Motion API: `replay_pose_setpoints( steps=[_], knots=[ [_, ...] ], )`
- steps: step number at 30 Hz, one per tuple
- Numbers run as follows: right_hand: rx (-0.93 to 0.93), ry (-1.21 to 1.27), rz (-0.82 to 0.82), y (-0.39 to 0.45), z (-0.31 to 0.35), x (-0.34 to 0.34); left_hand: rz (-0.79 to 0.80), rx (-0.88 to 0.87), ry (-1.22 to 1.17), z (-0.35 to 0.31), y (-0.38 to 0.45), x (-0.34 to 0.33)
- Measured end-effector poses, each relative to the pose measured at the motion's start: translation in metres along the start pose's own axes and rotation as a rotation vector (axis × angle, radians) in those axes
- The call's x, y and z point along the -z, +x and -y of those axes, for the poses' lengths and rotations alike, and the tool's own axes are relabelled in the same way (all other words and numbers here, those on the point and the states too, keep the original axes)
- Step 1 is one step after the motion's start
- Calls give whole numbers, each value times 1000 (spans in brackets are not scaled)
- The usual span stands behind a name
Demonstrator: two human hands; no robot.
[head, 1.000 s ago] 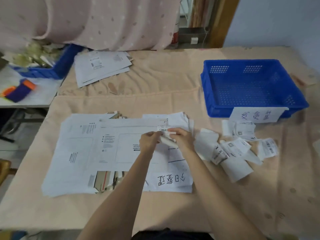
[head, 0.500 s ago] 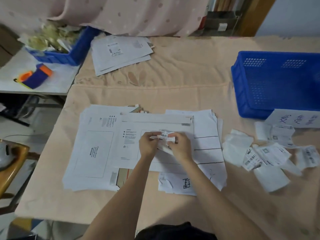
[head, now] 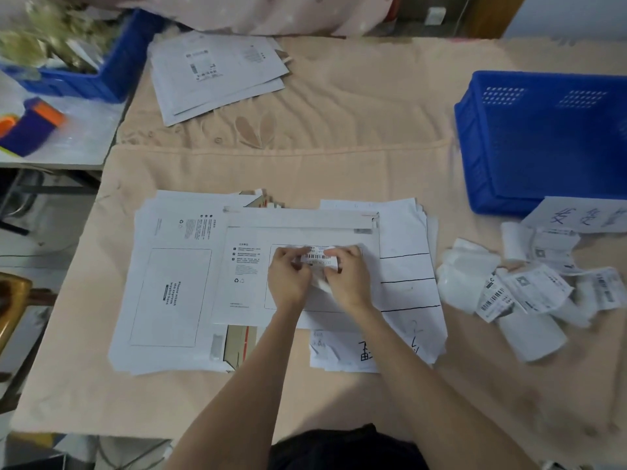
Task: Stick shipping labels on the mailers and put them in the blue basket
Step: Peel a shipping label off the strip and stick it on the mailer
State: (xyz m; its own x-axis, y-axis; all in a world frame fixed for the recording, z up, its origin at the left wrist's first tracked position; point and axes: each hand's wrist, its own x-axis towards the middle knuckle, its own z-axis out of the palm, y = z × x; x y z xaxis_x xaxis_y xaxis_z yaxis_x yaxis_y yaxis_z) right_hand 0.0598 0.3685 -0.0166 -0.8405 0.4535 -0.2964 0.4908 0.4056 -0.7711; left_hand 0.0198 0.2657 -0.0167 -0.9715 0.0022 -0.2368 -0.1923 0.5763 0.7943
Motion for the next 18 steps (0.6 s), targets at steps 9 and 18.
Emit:
replay_pose_setpoints(
  steps=[9,18],
  knots=[
    [-8,-34,8,3,0,-2,9,-13,32,2,1,-1],
    [51,-231,-12,1,-4,-6,67,-33,136,5,3,-2]
  ],
)
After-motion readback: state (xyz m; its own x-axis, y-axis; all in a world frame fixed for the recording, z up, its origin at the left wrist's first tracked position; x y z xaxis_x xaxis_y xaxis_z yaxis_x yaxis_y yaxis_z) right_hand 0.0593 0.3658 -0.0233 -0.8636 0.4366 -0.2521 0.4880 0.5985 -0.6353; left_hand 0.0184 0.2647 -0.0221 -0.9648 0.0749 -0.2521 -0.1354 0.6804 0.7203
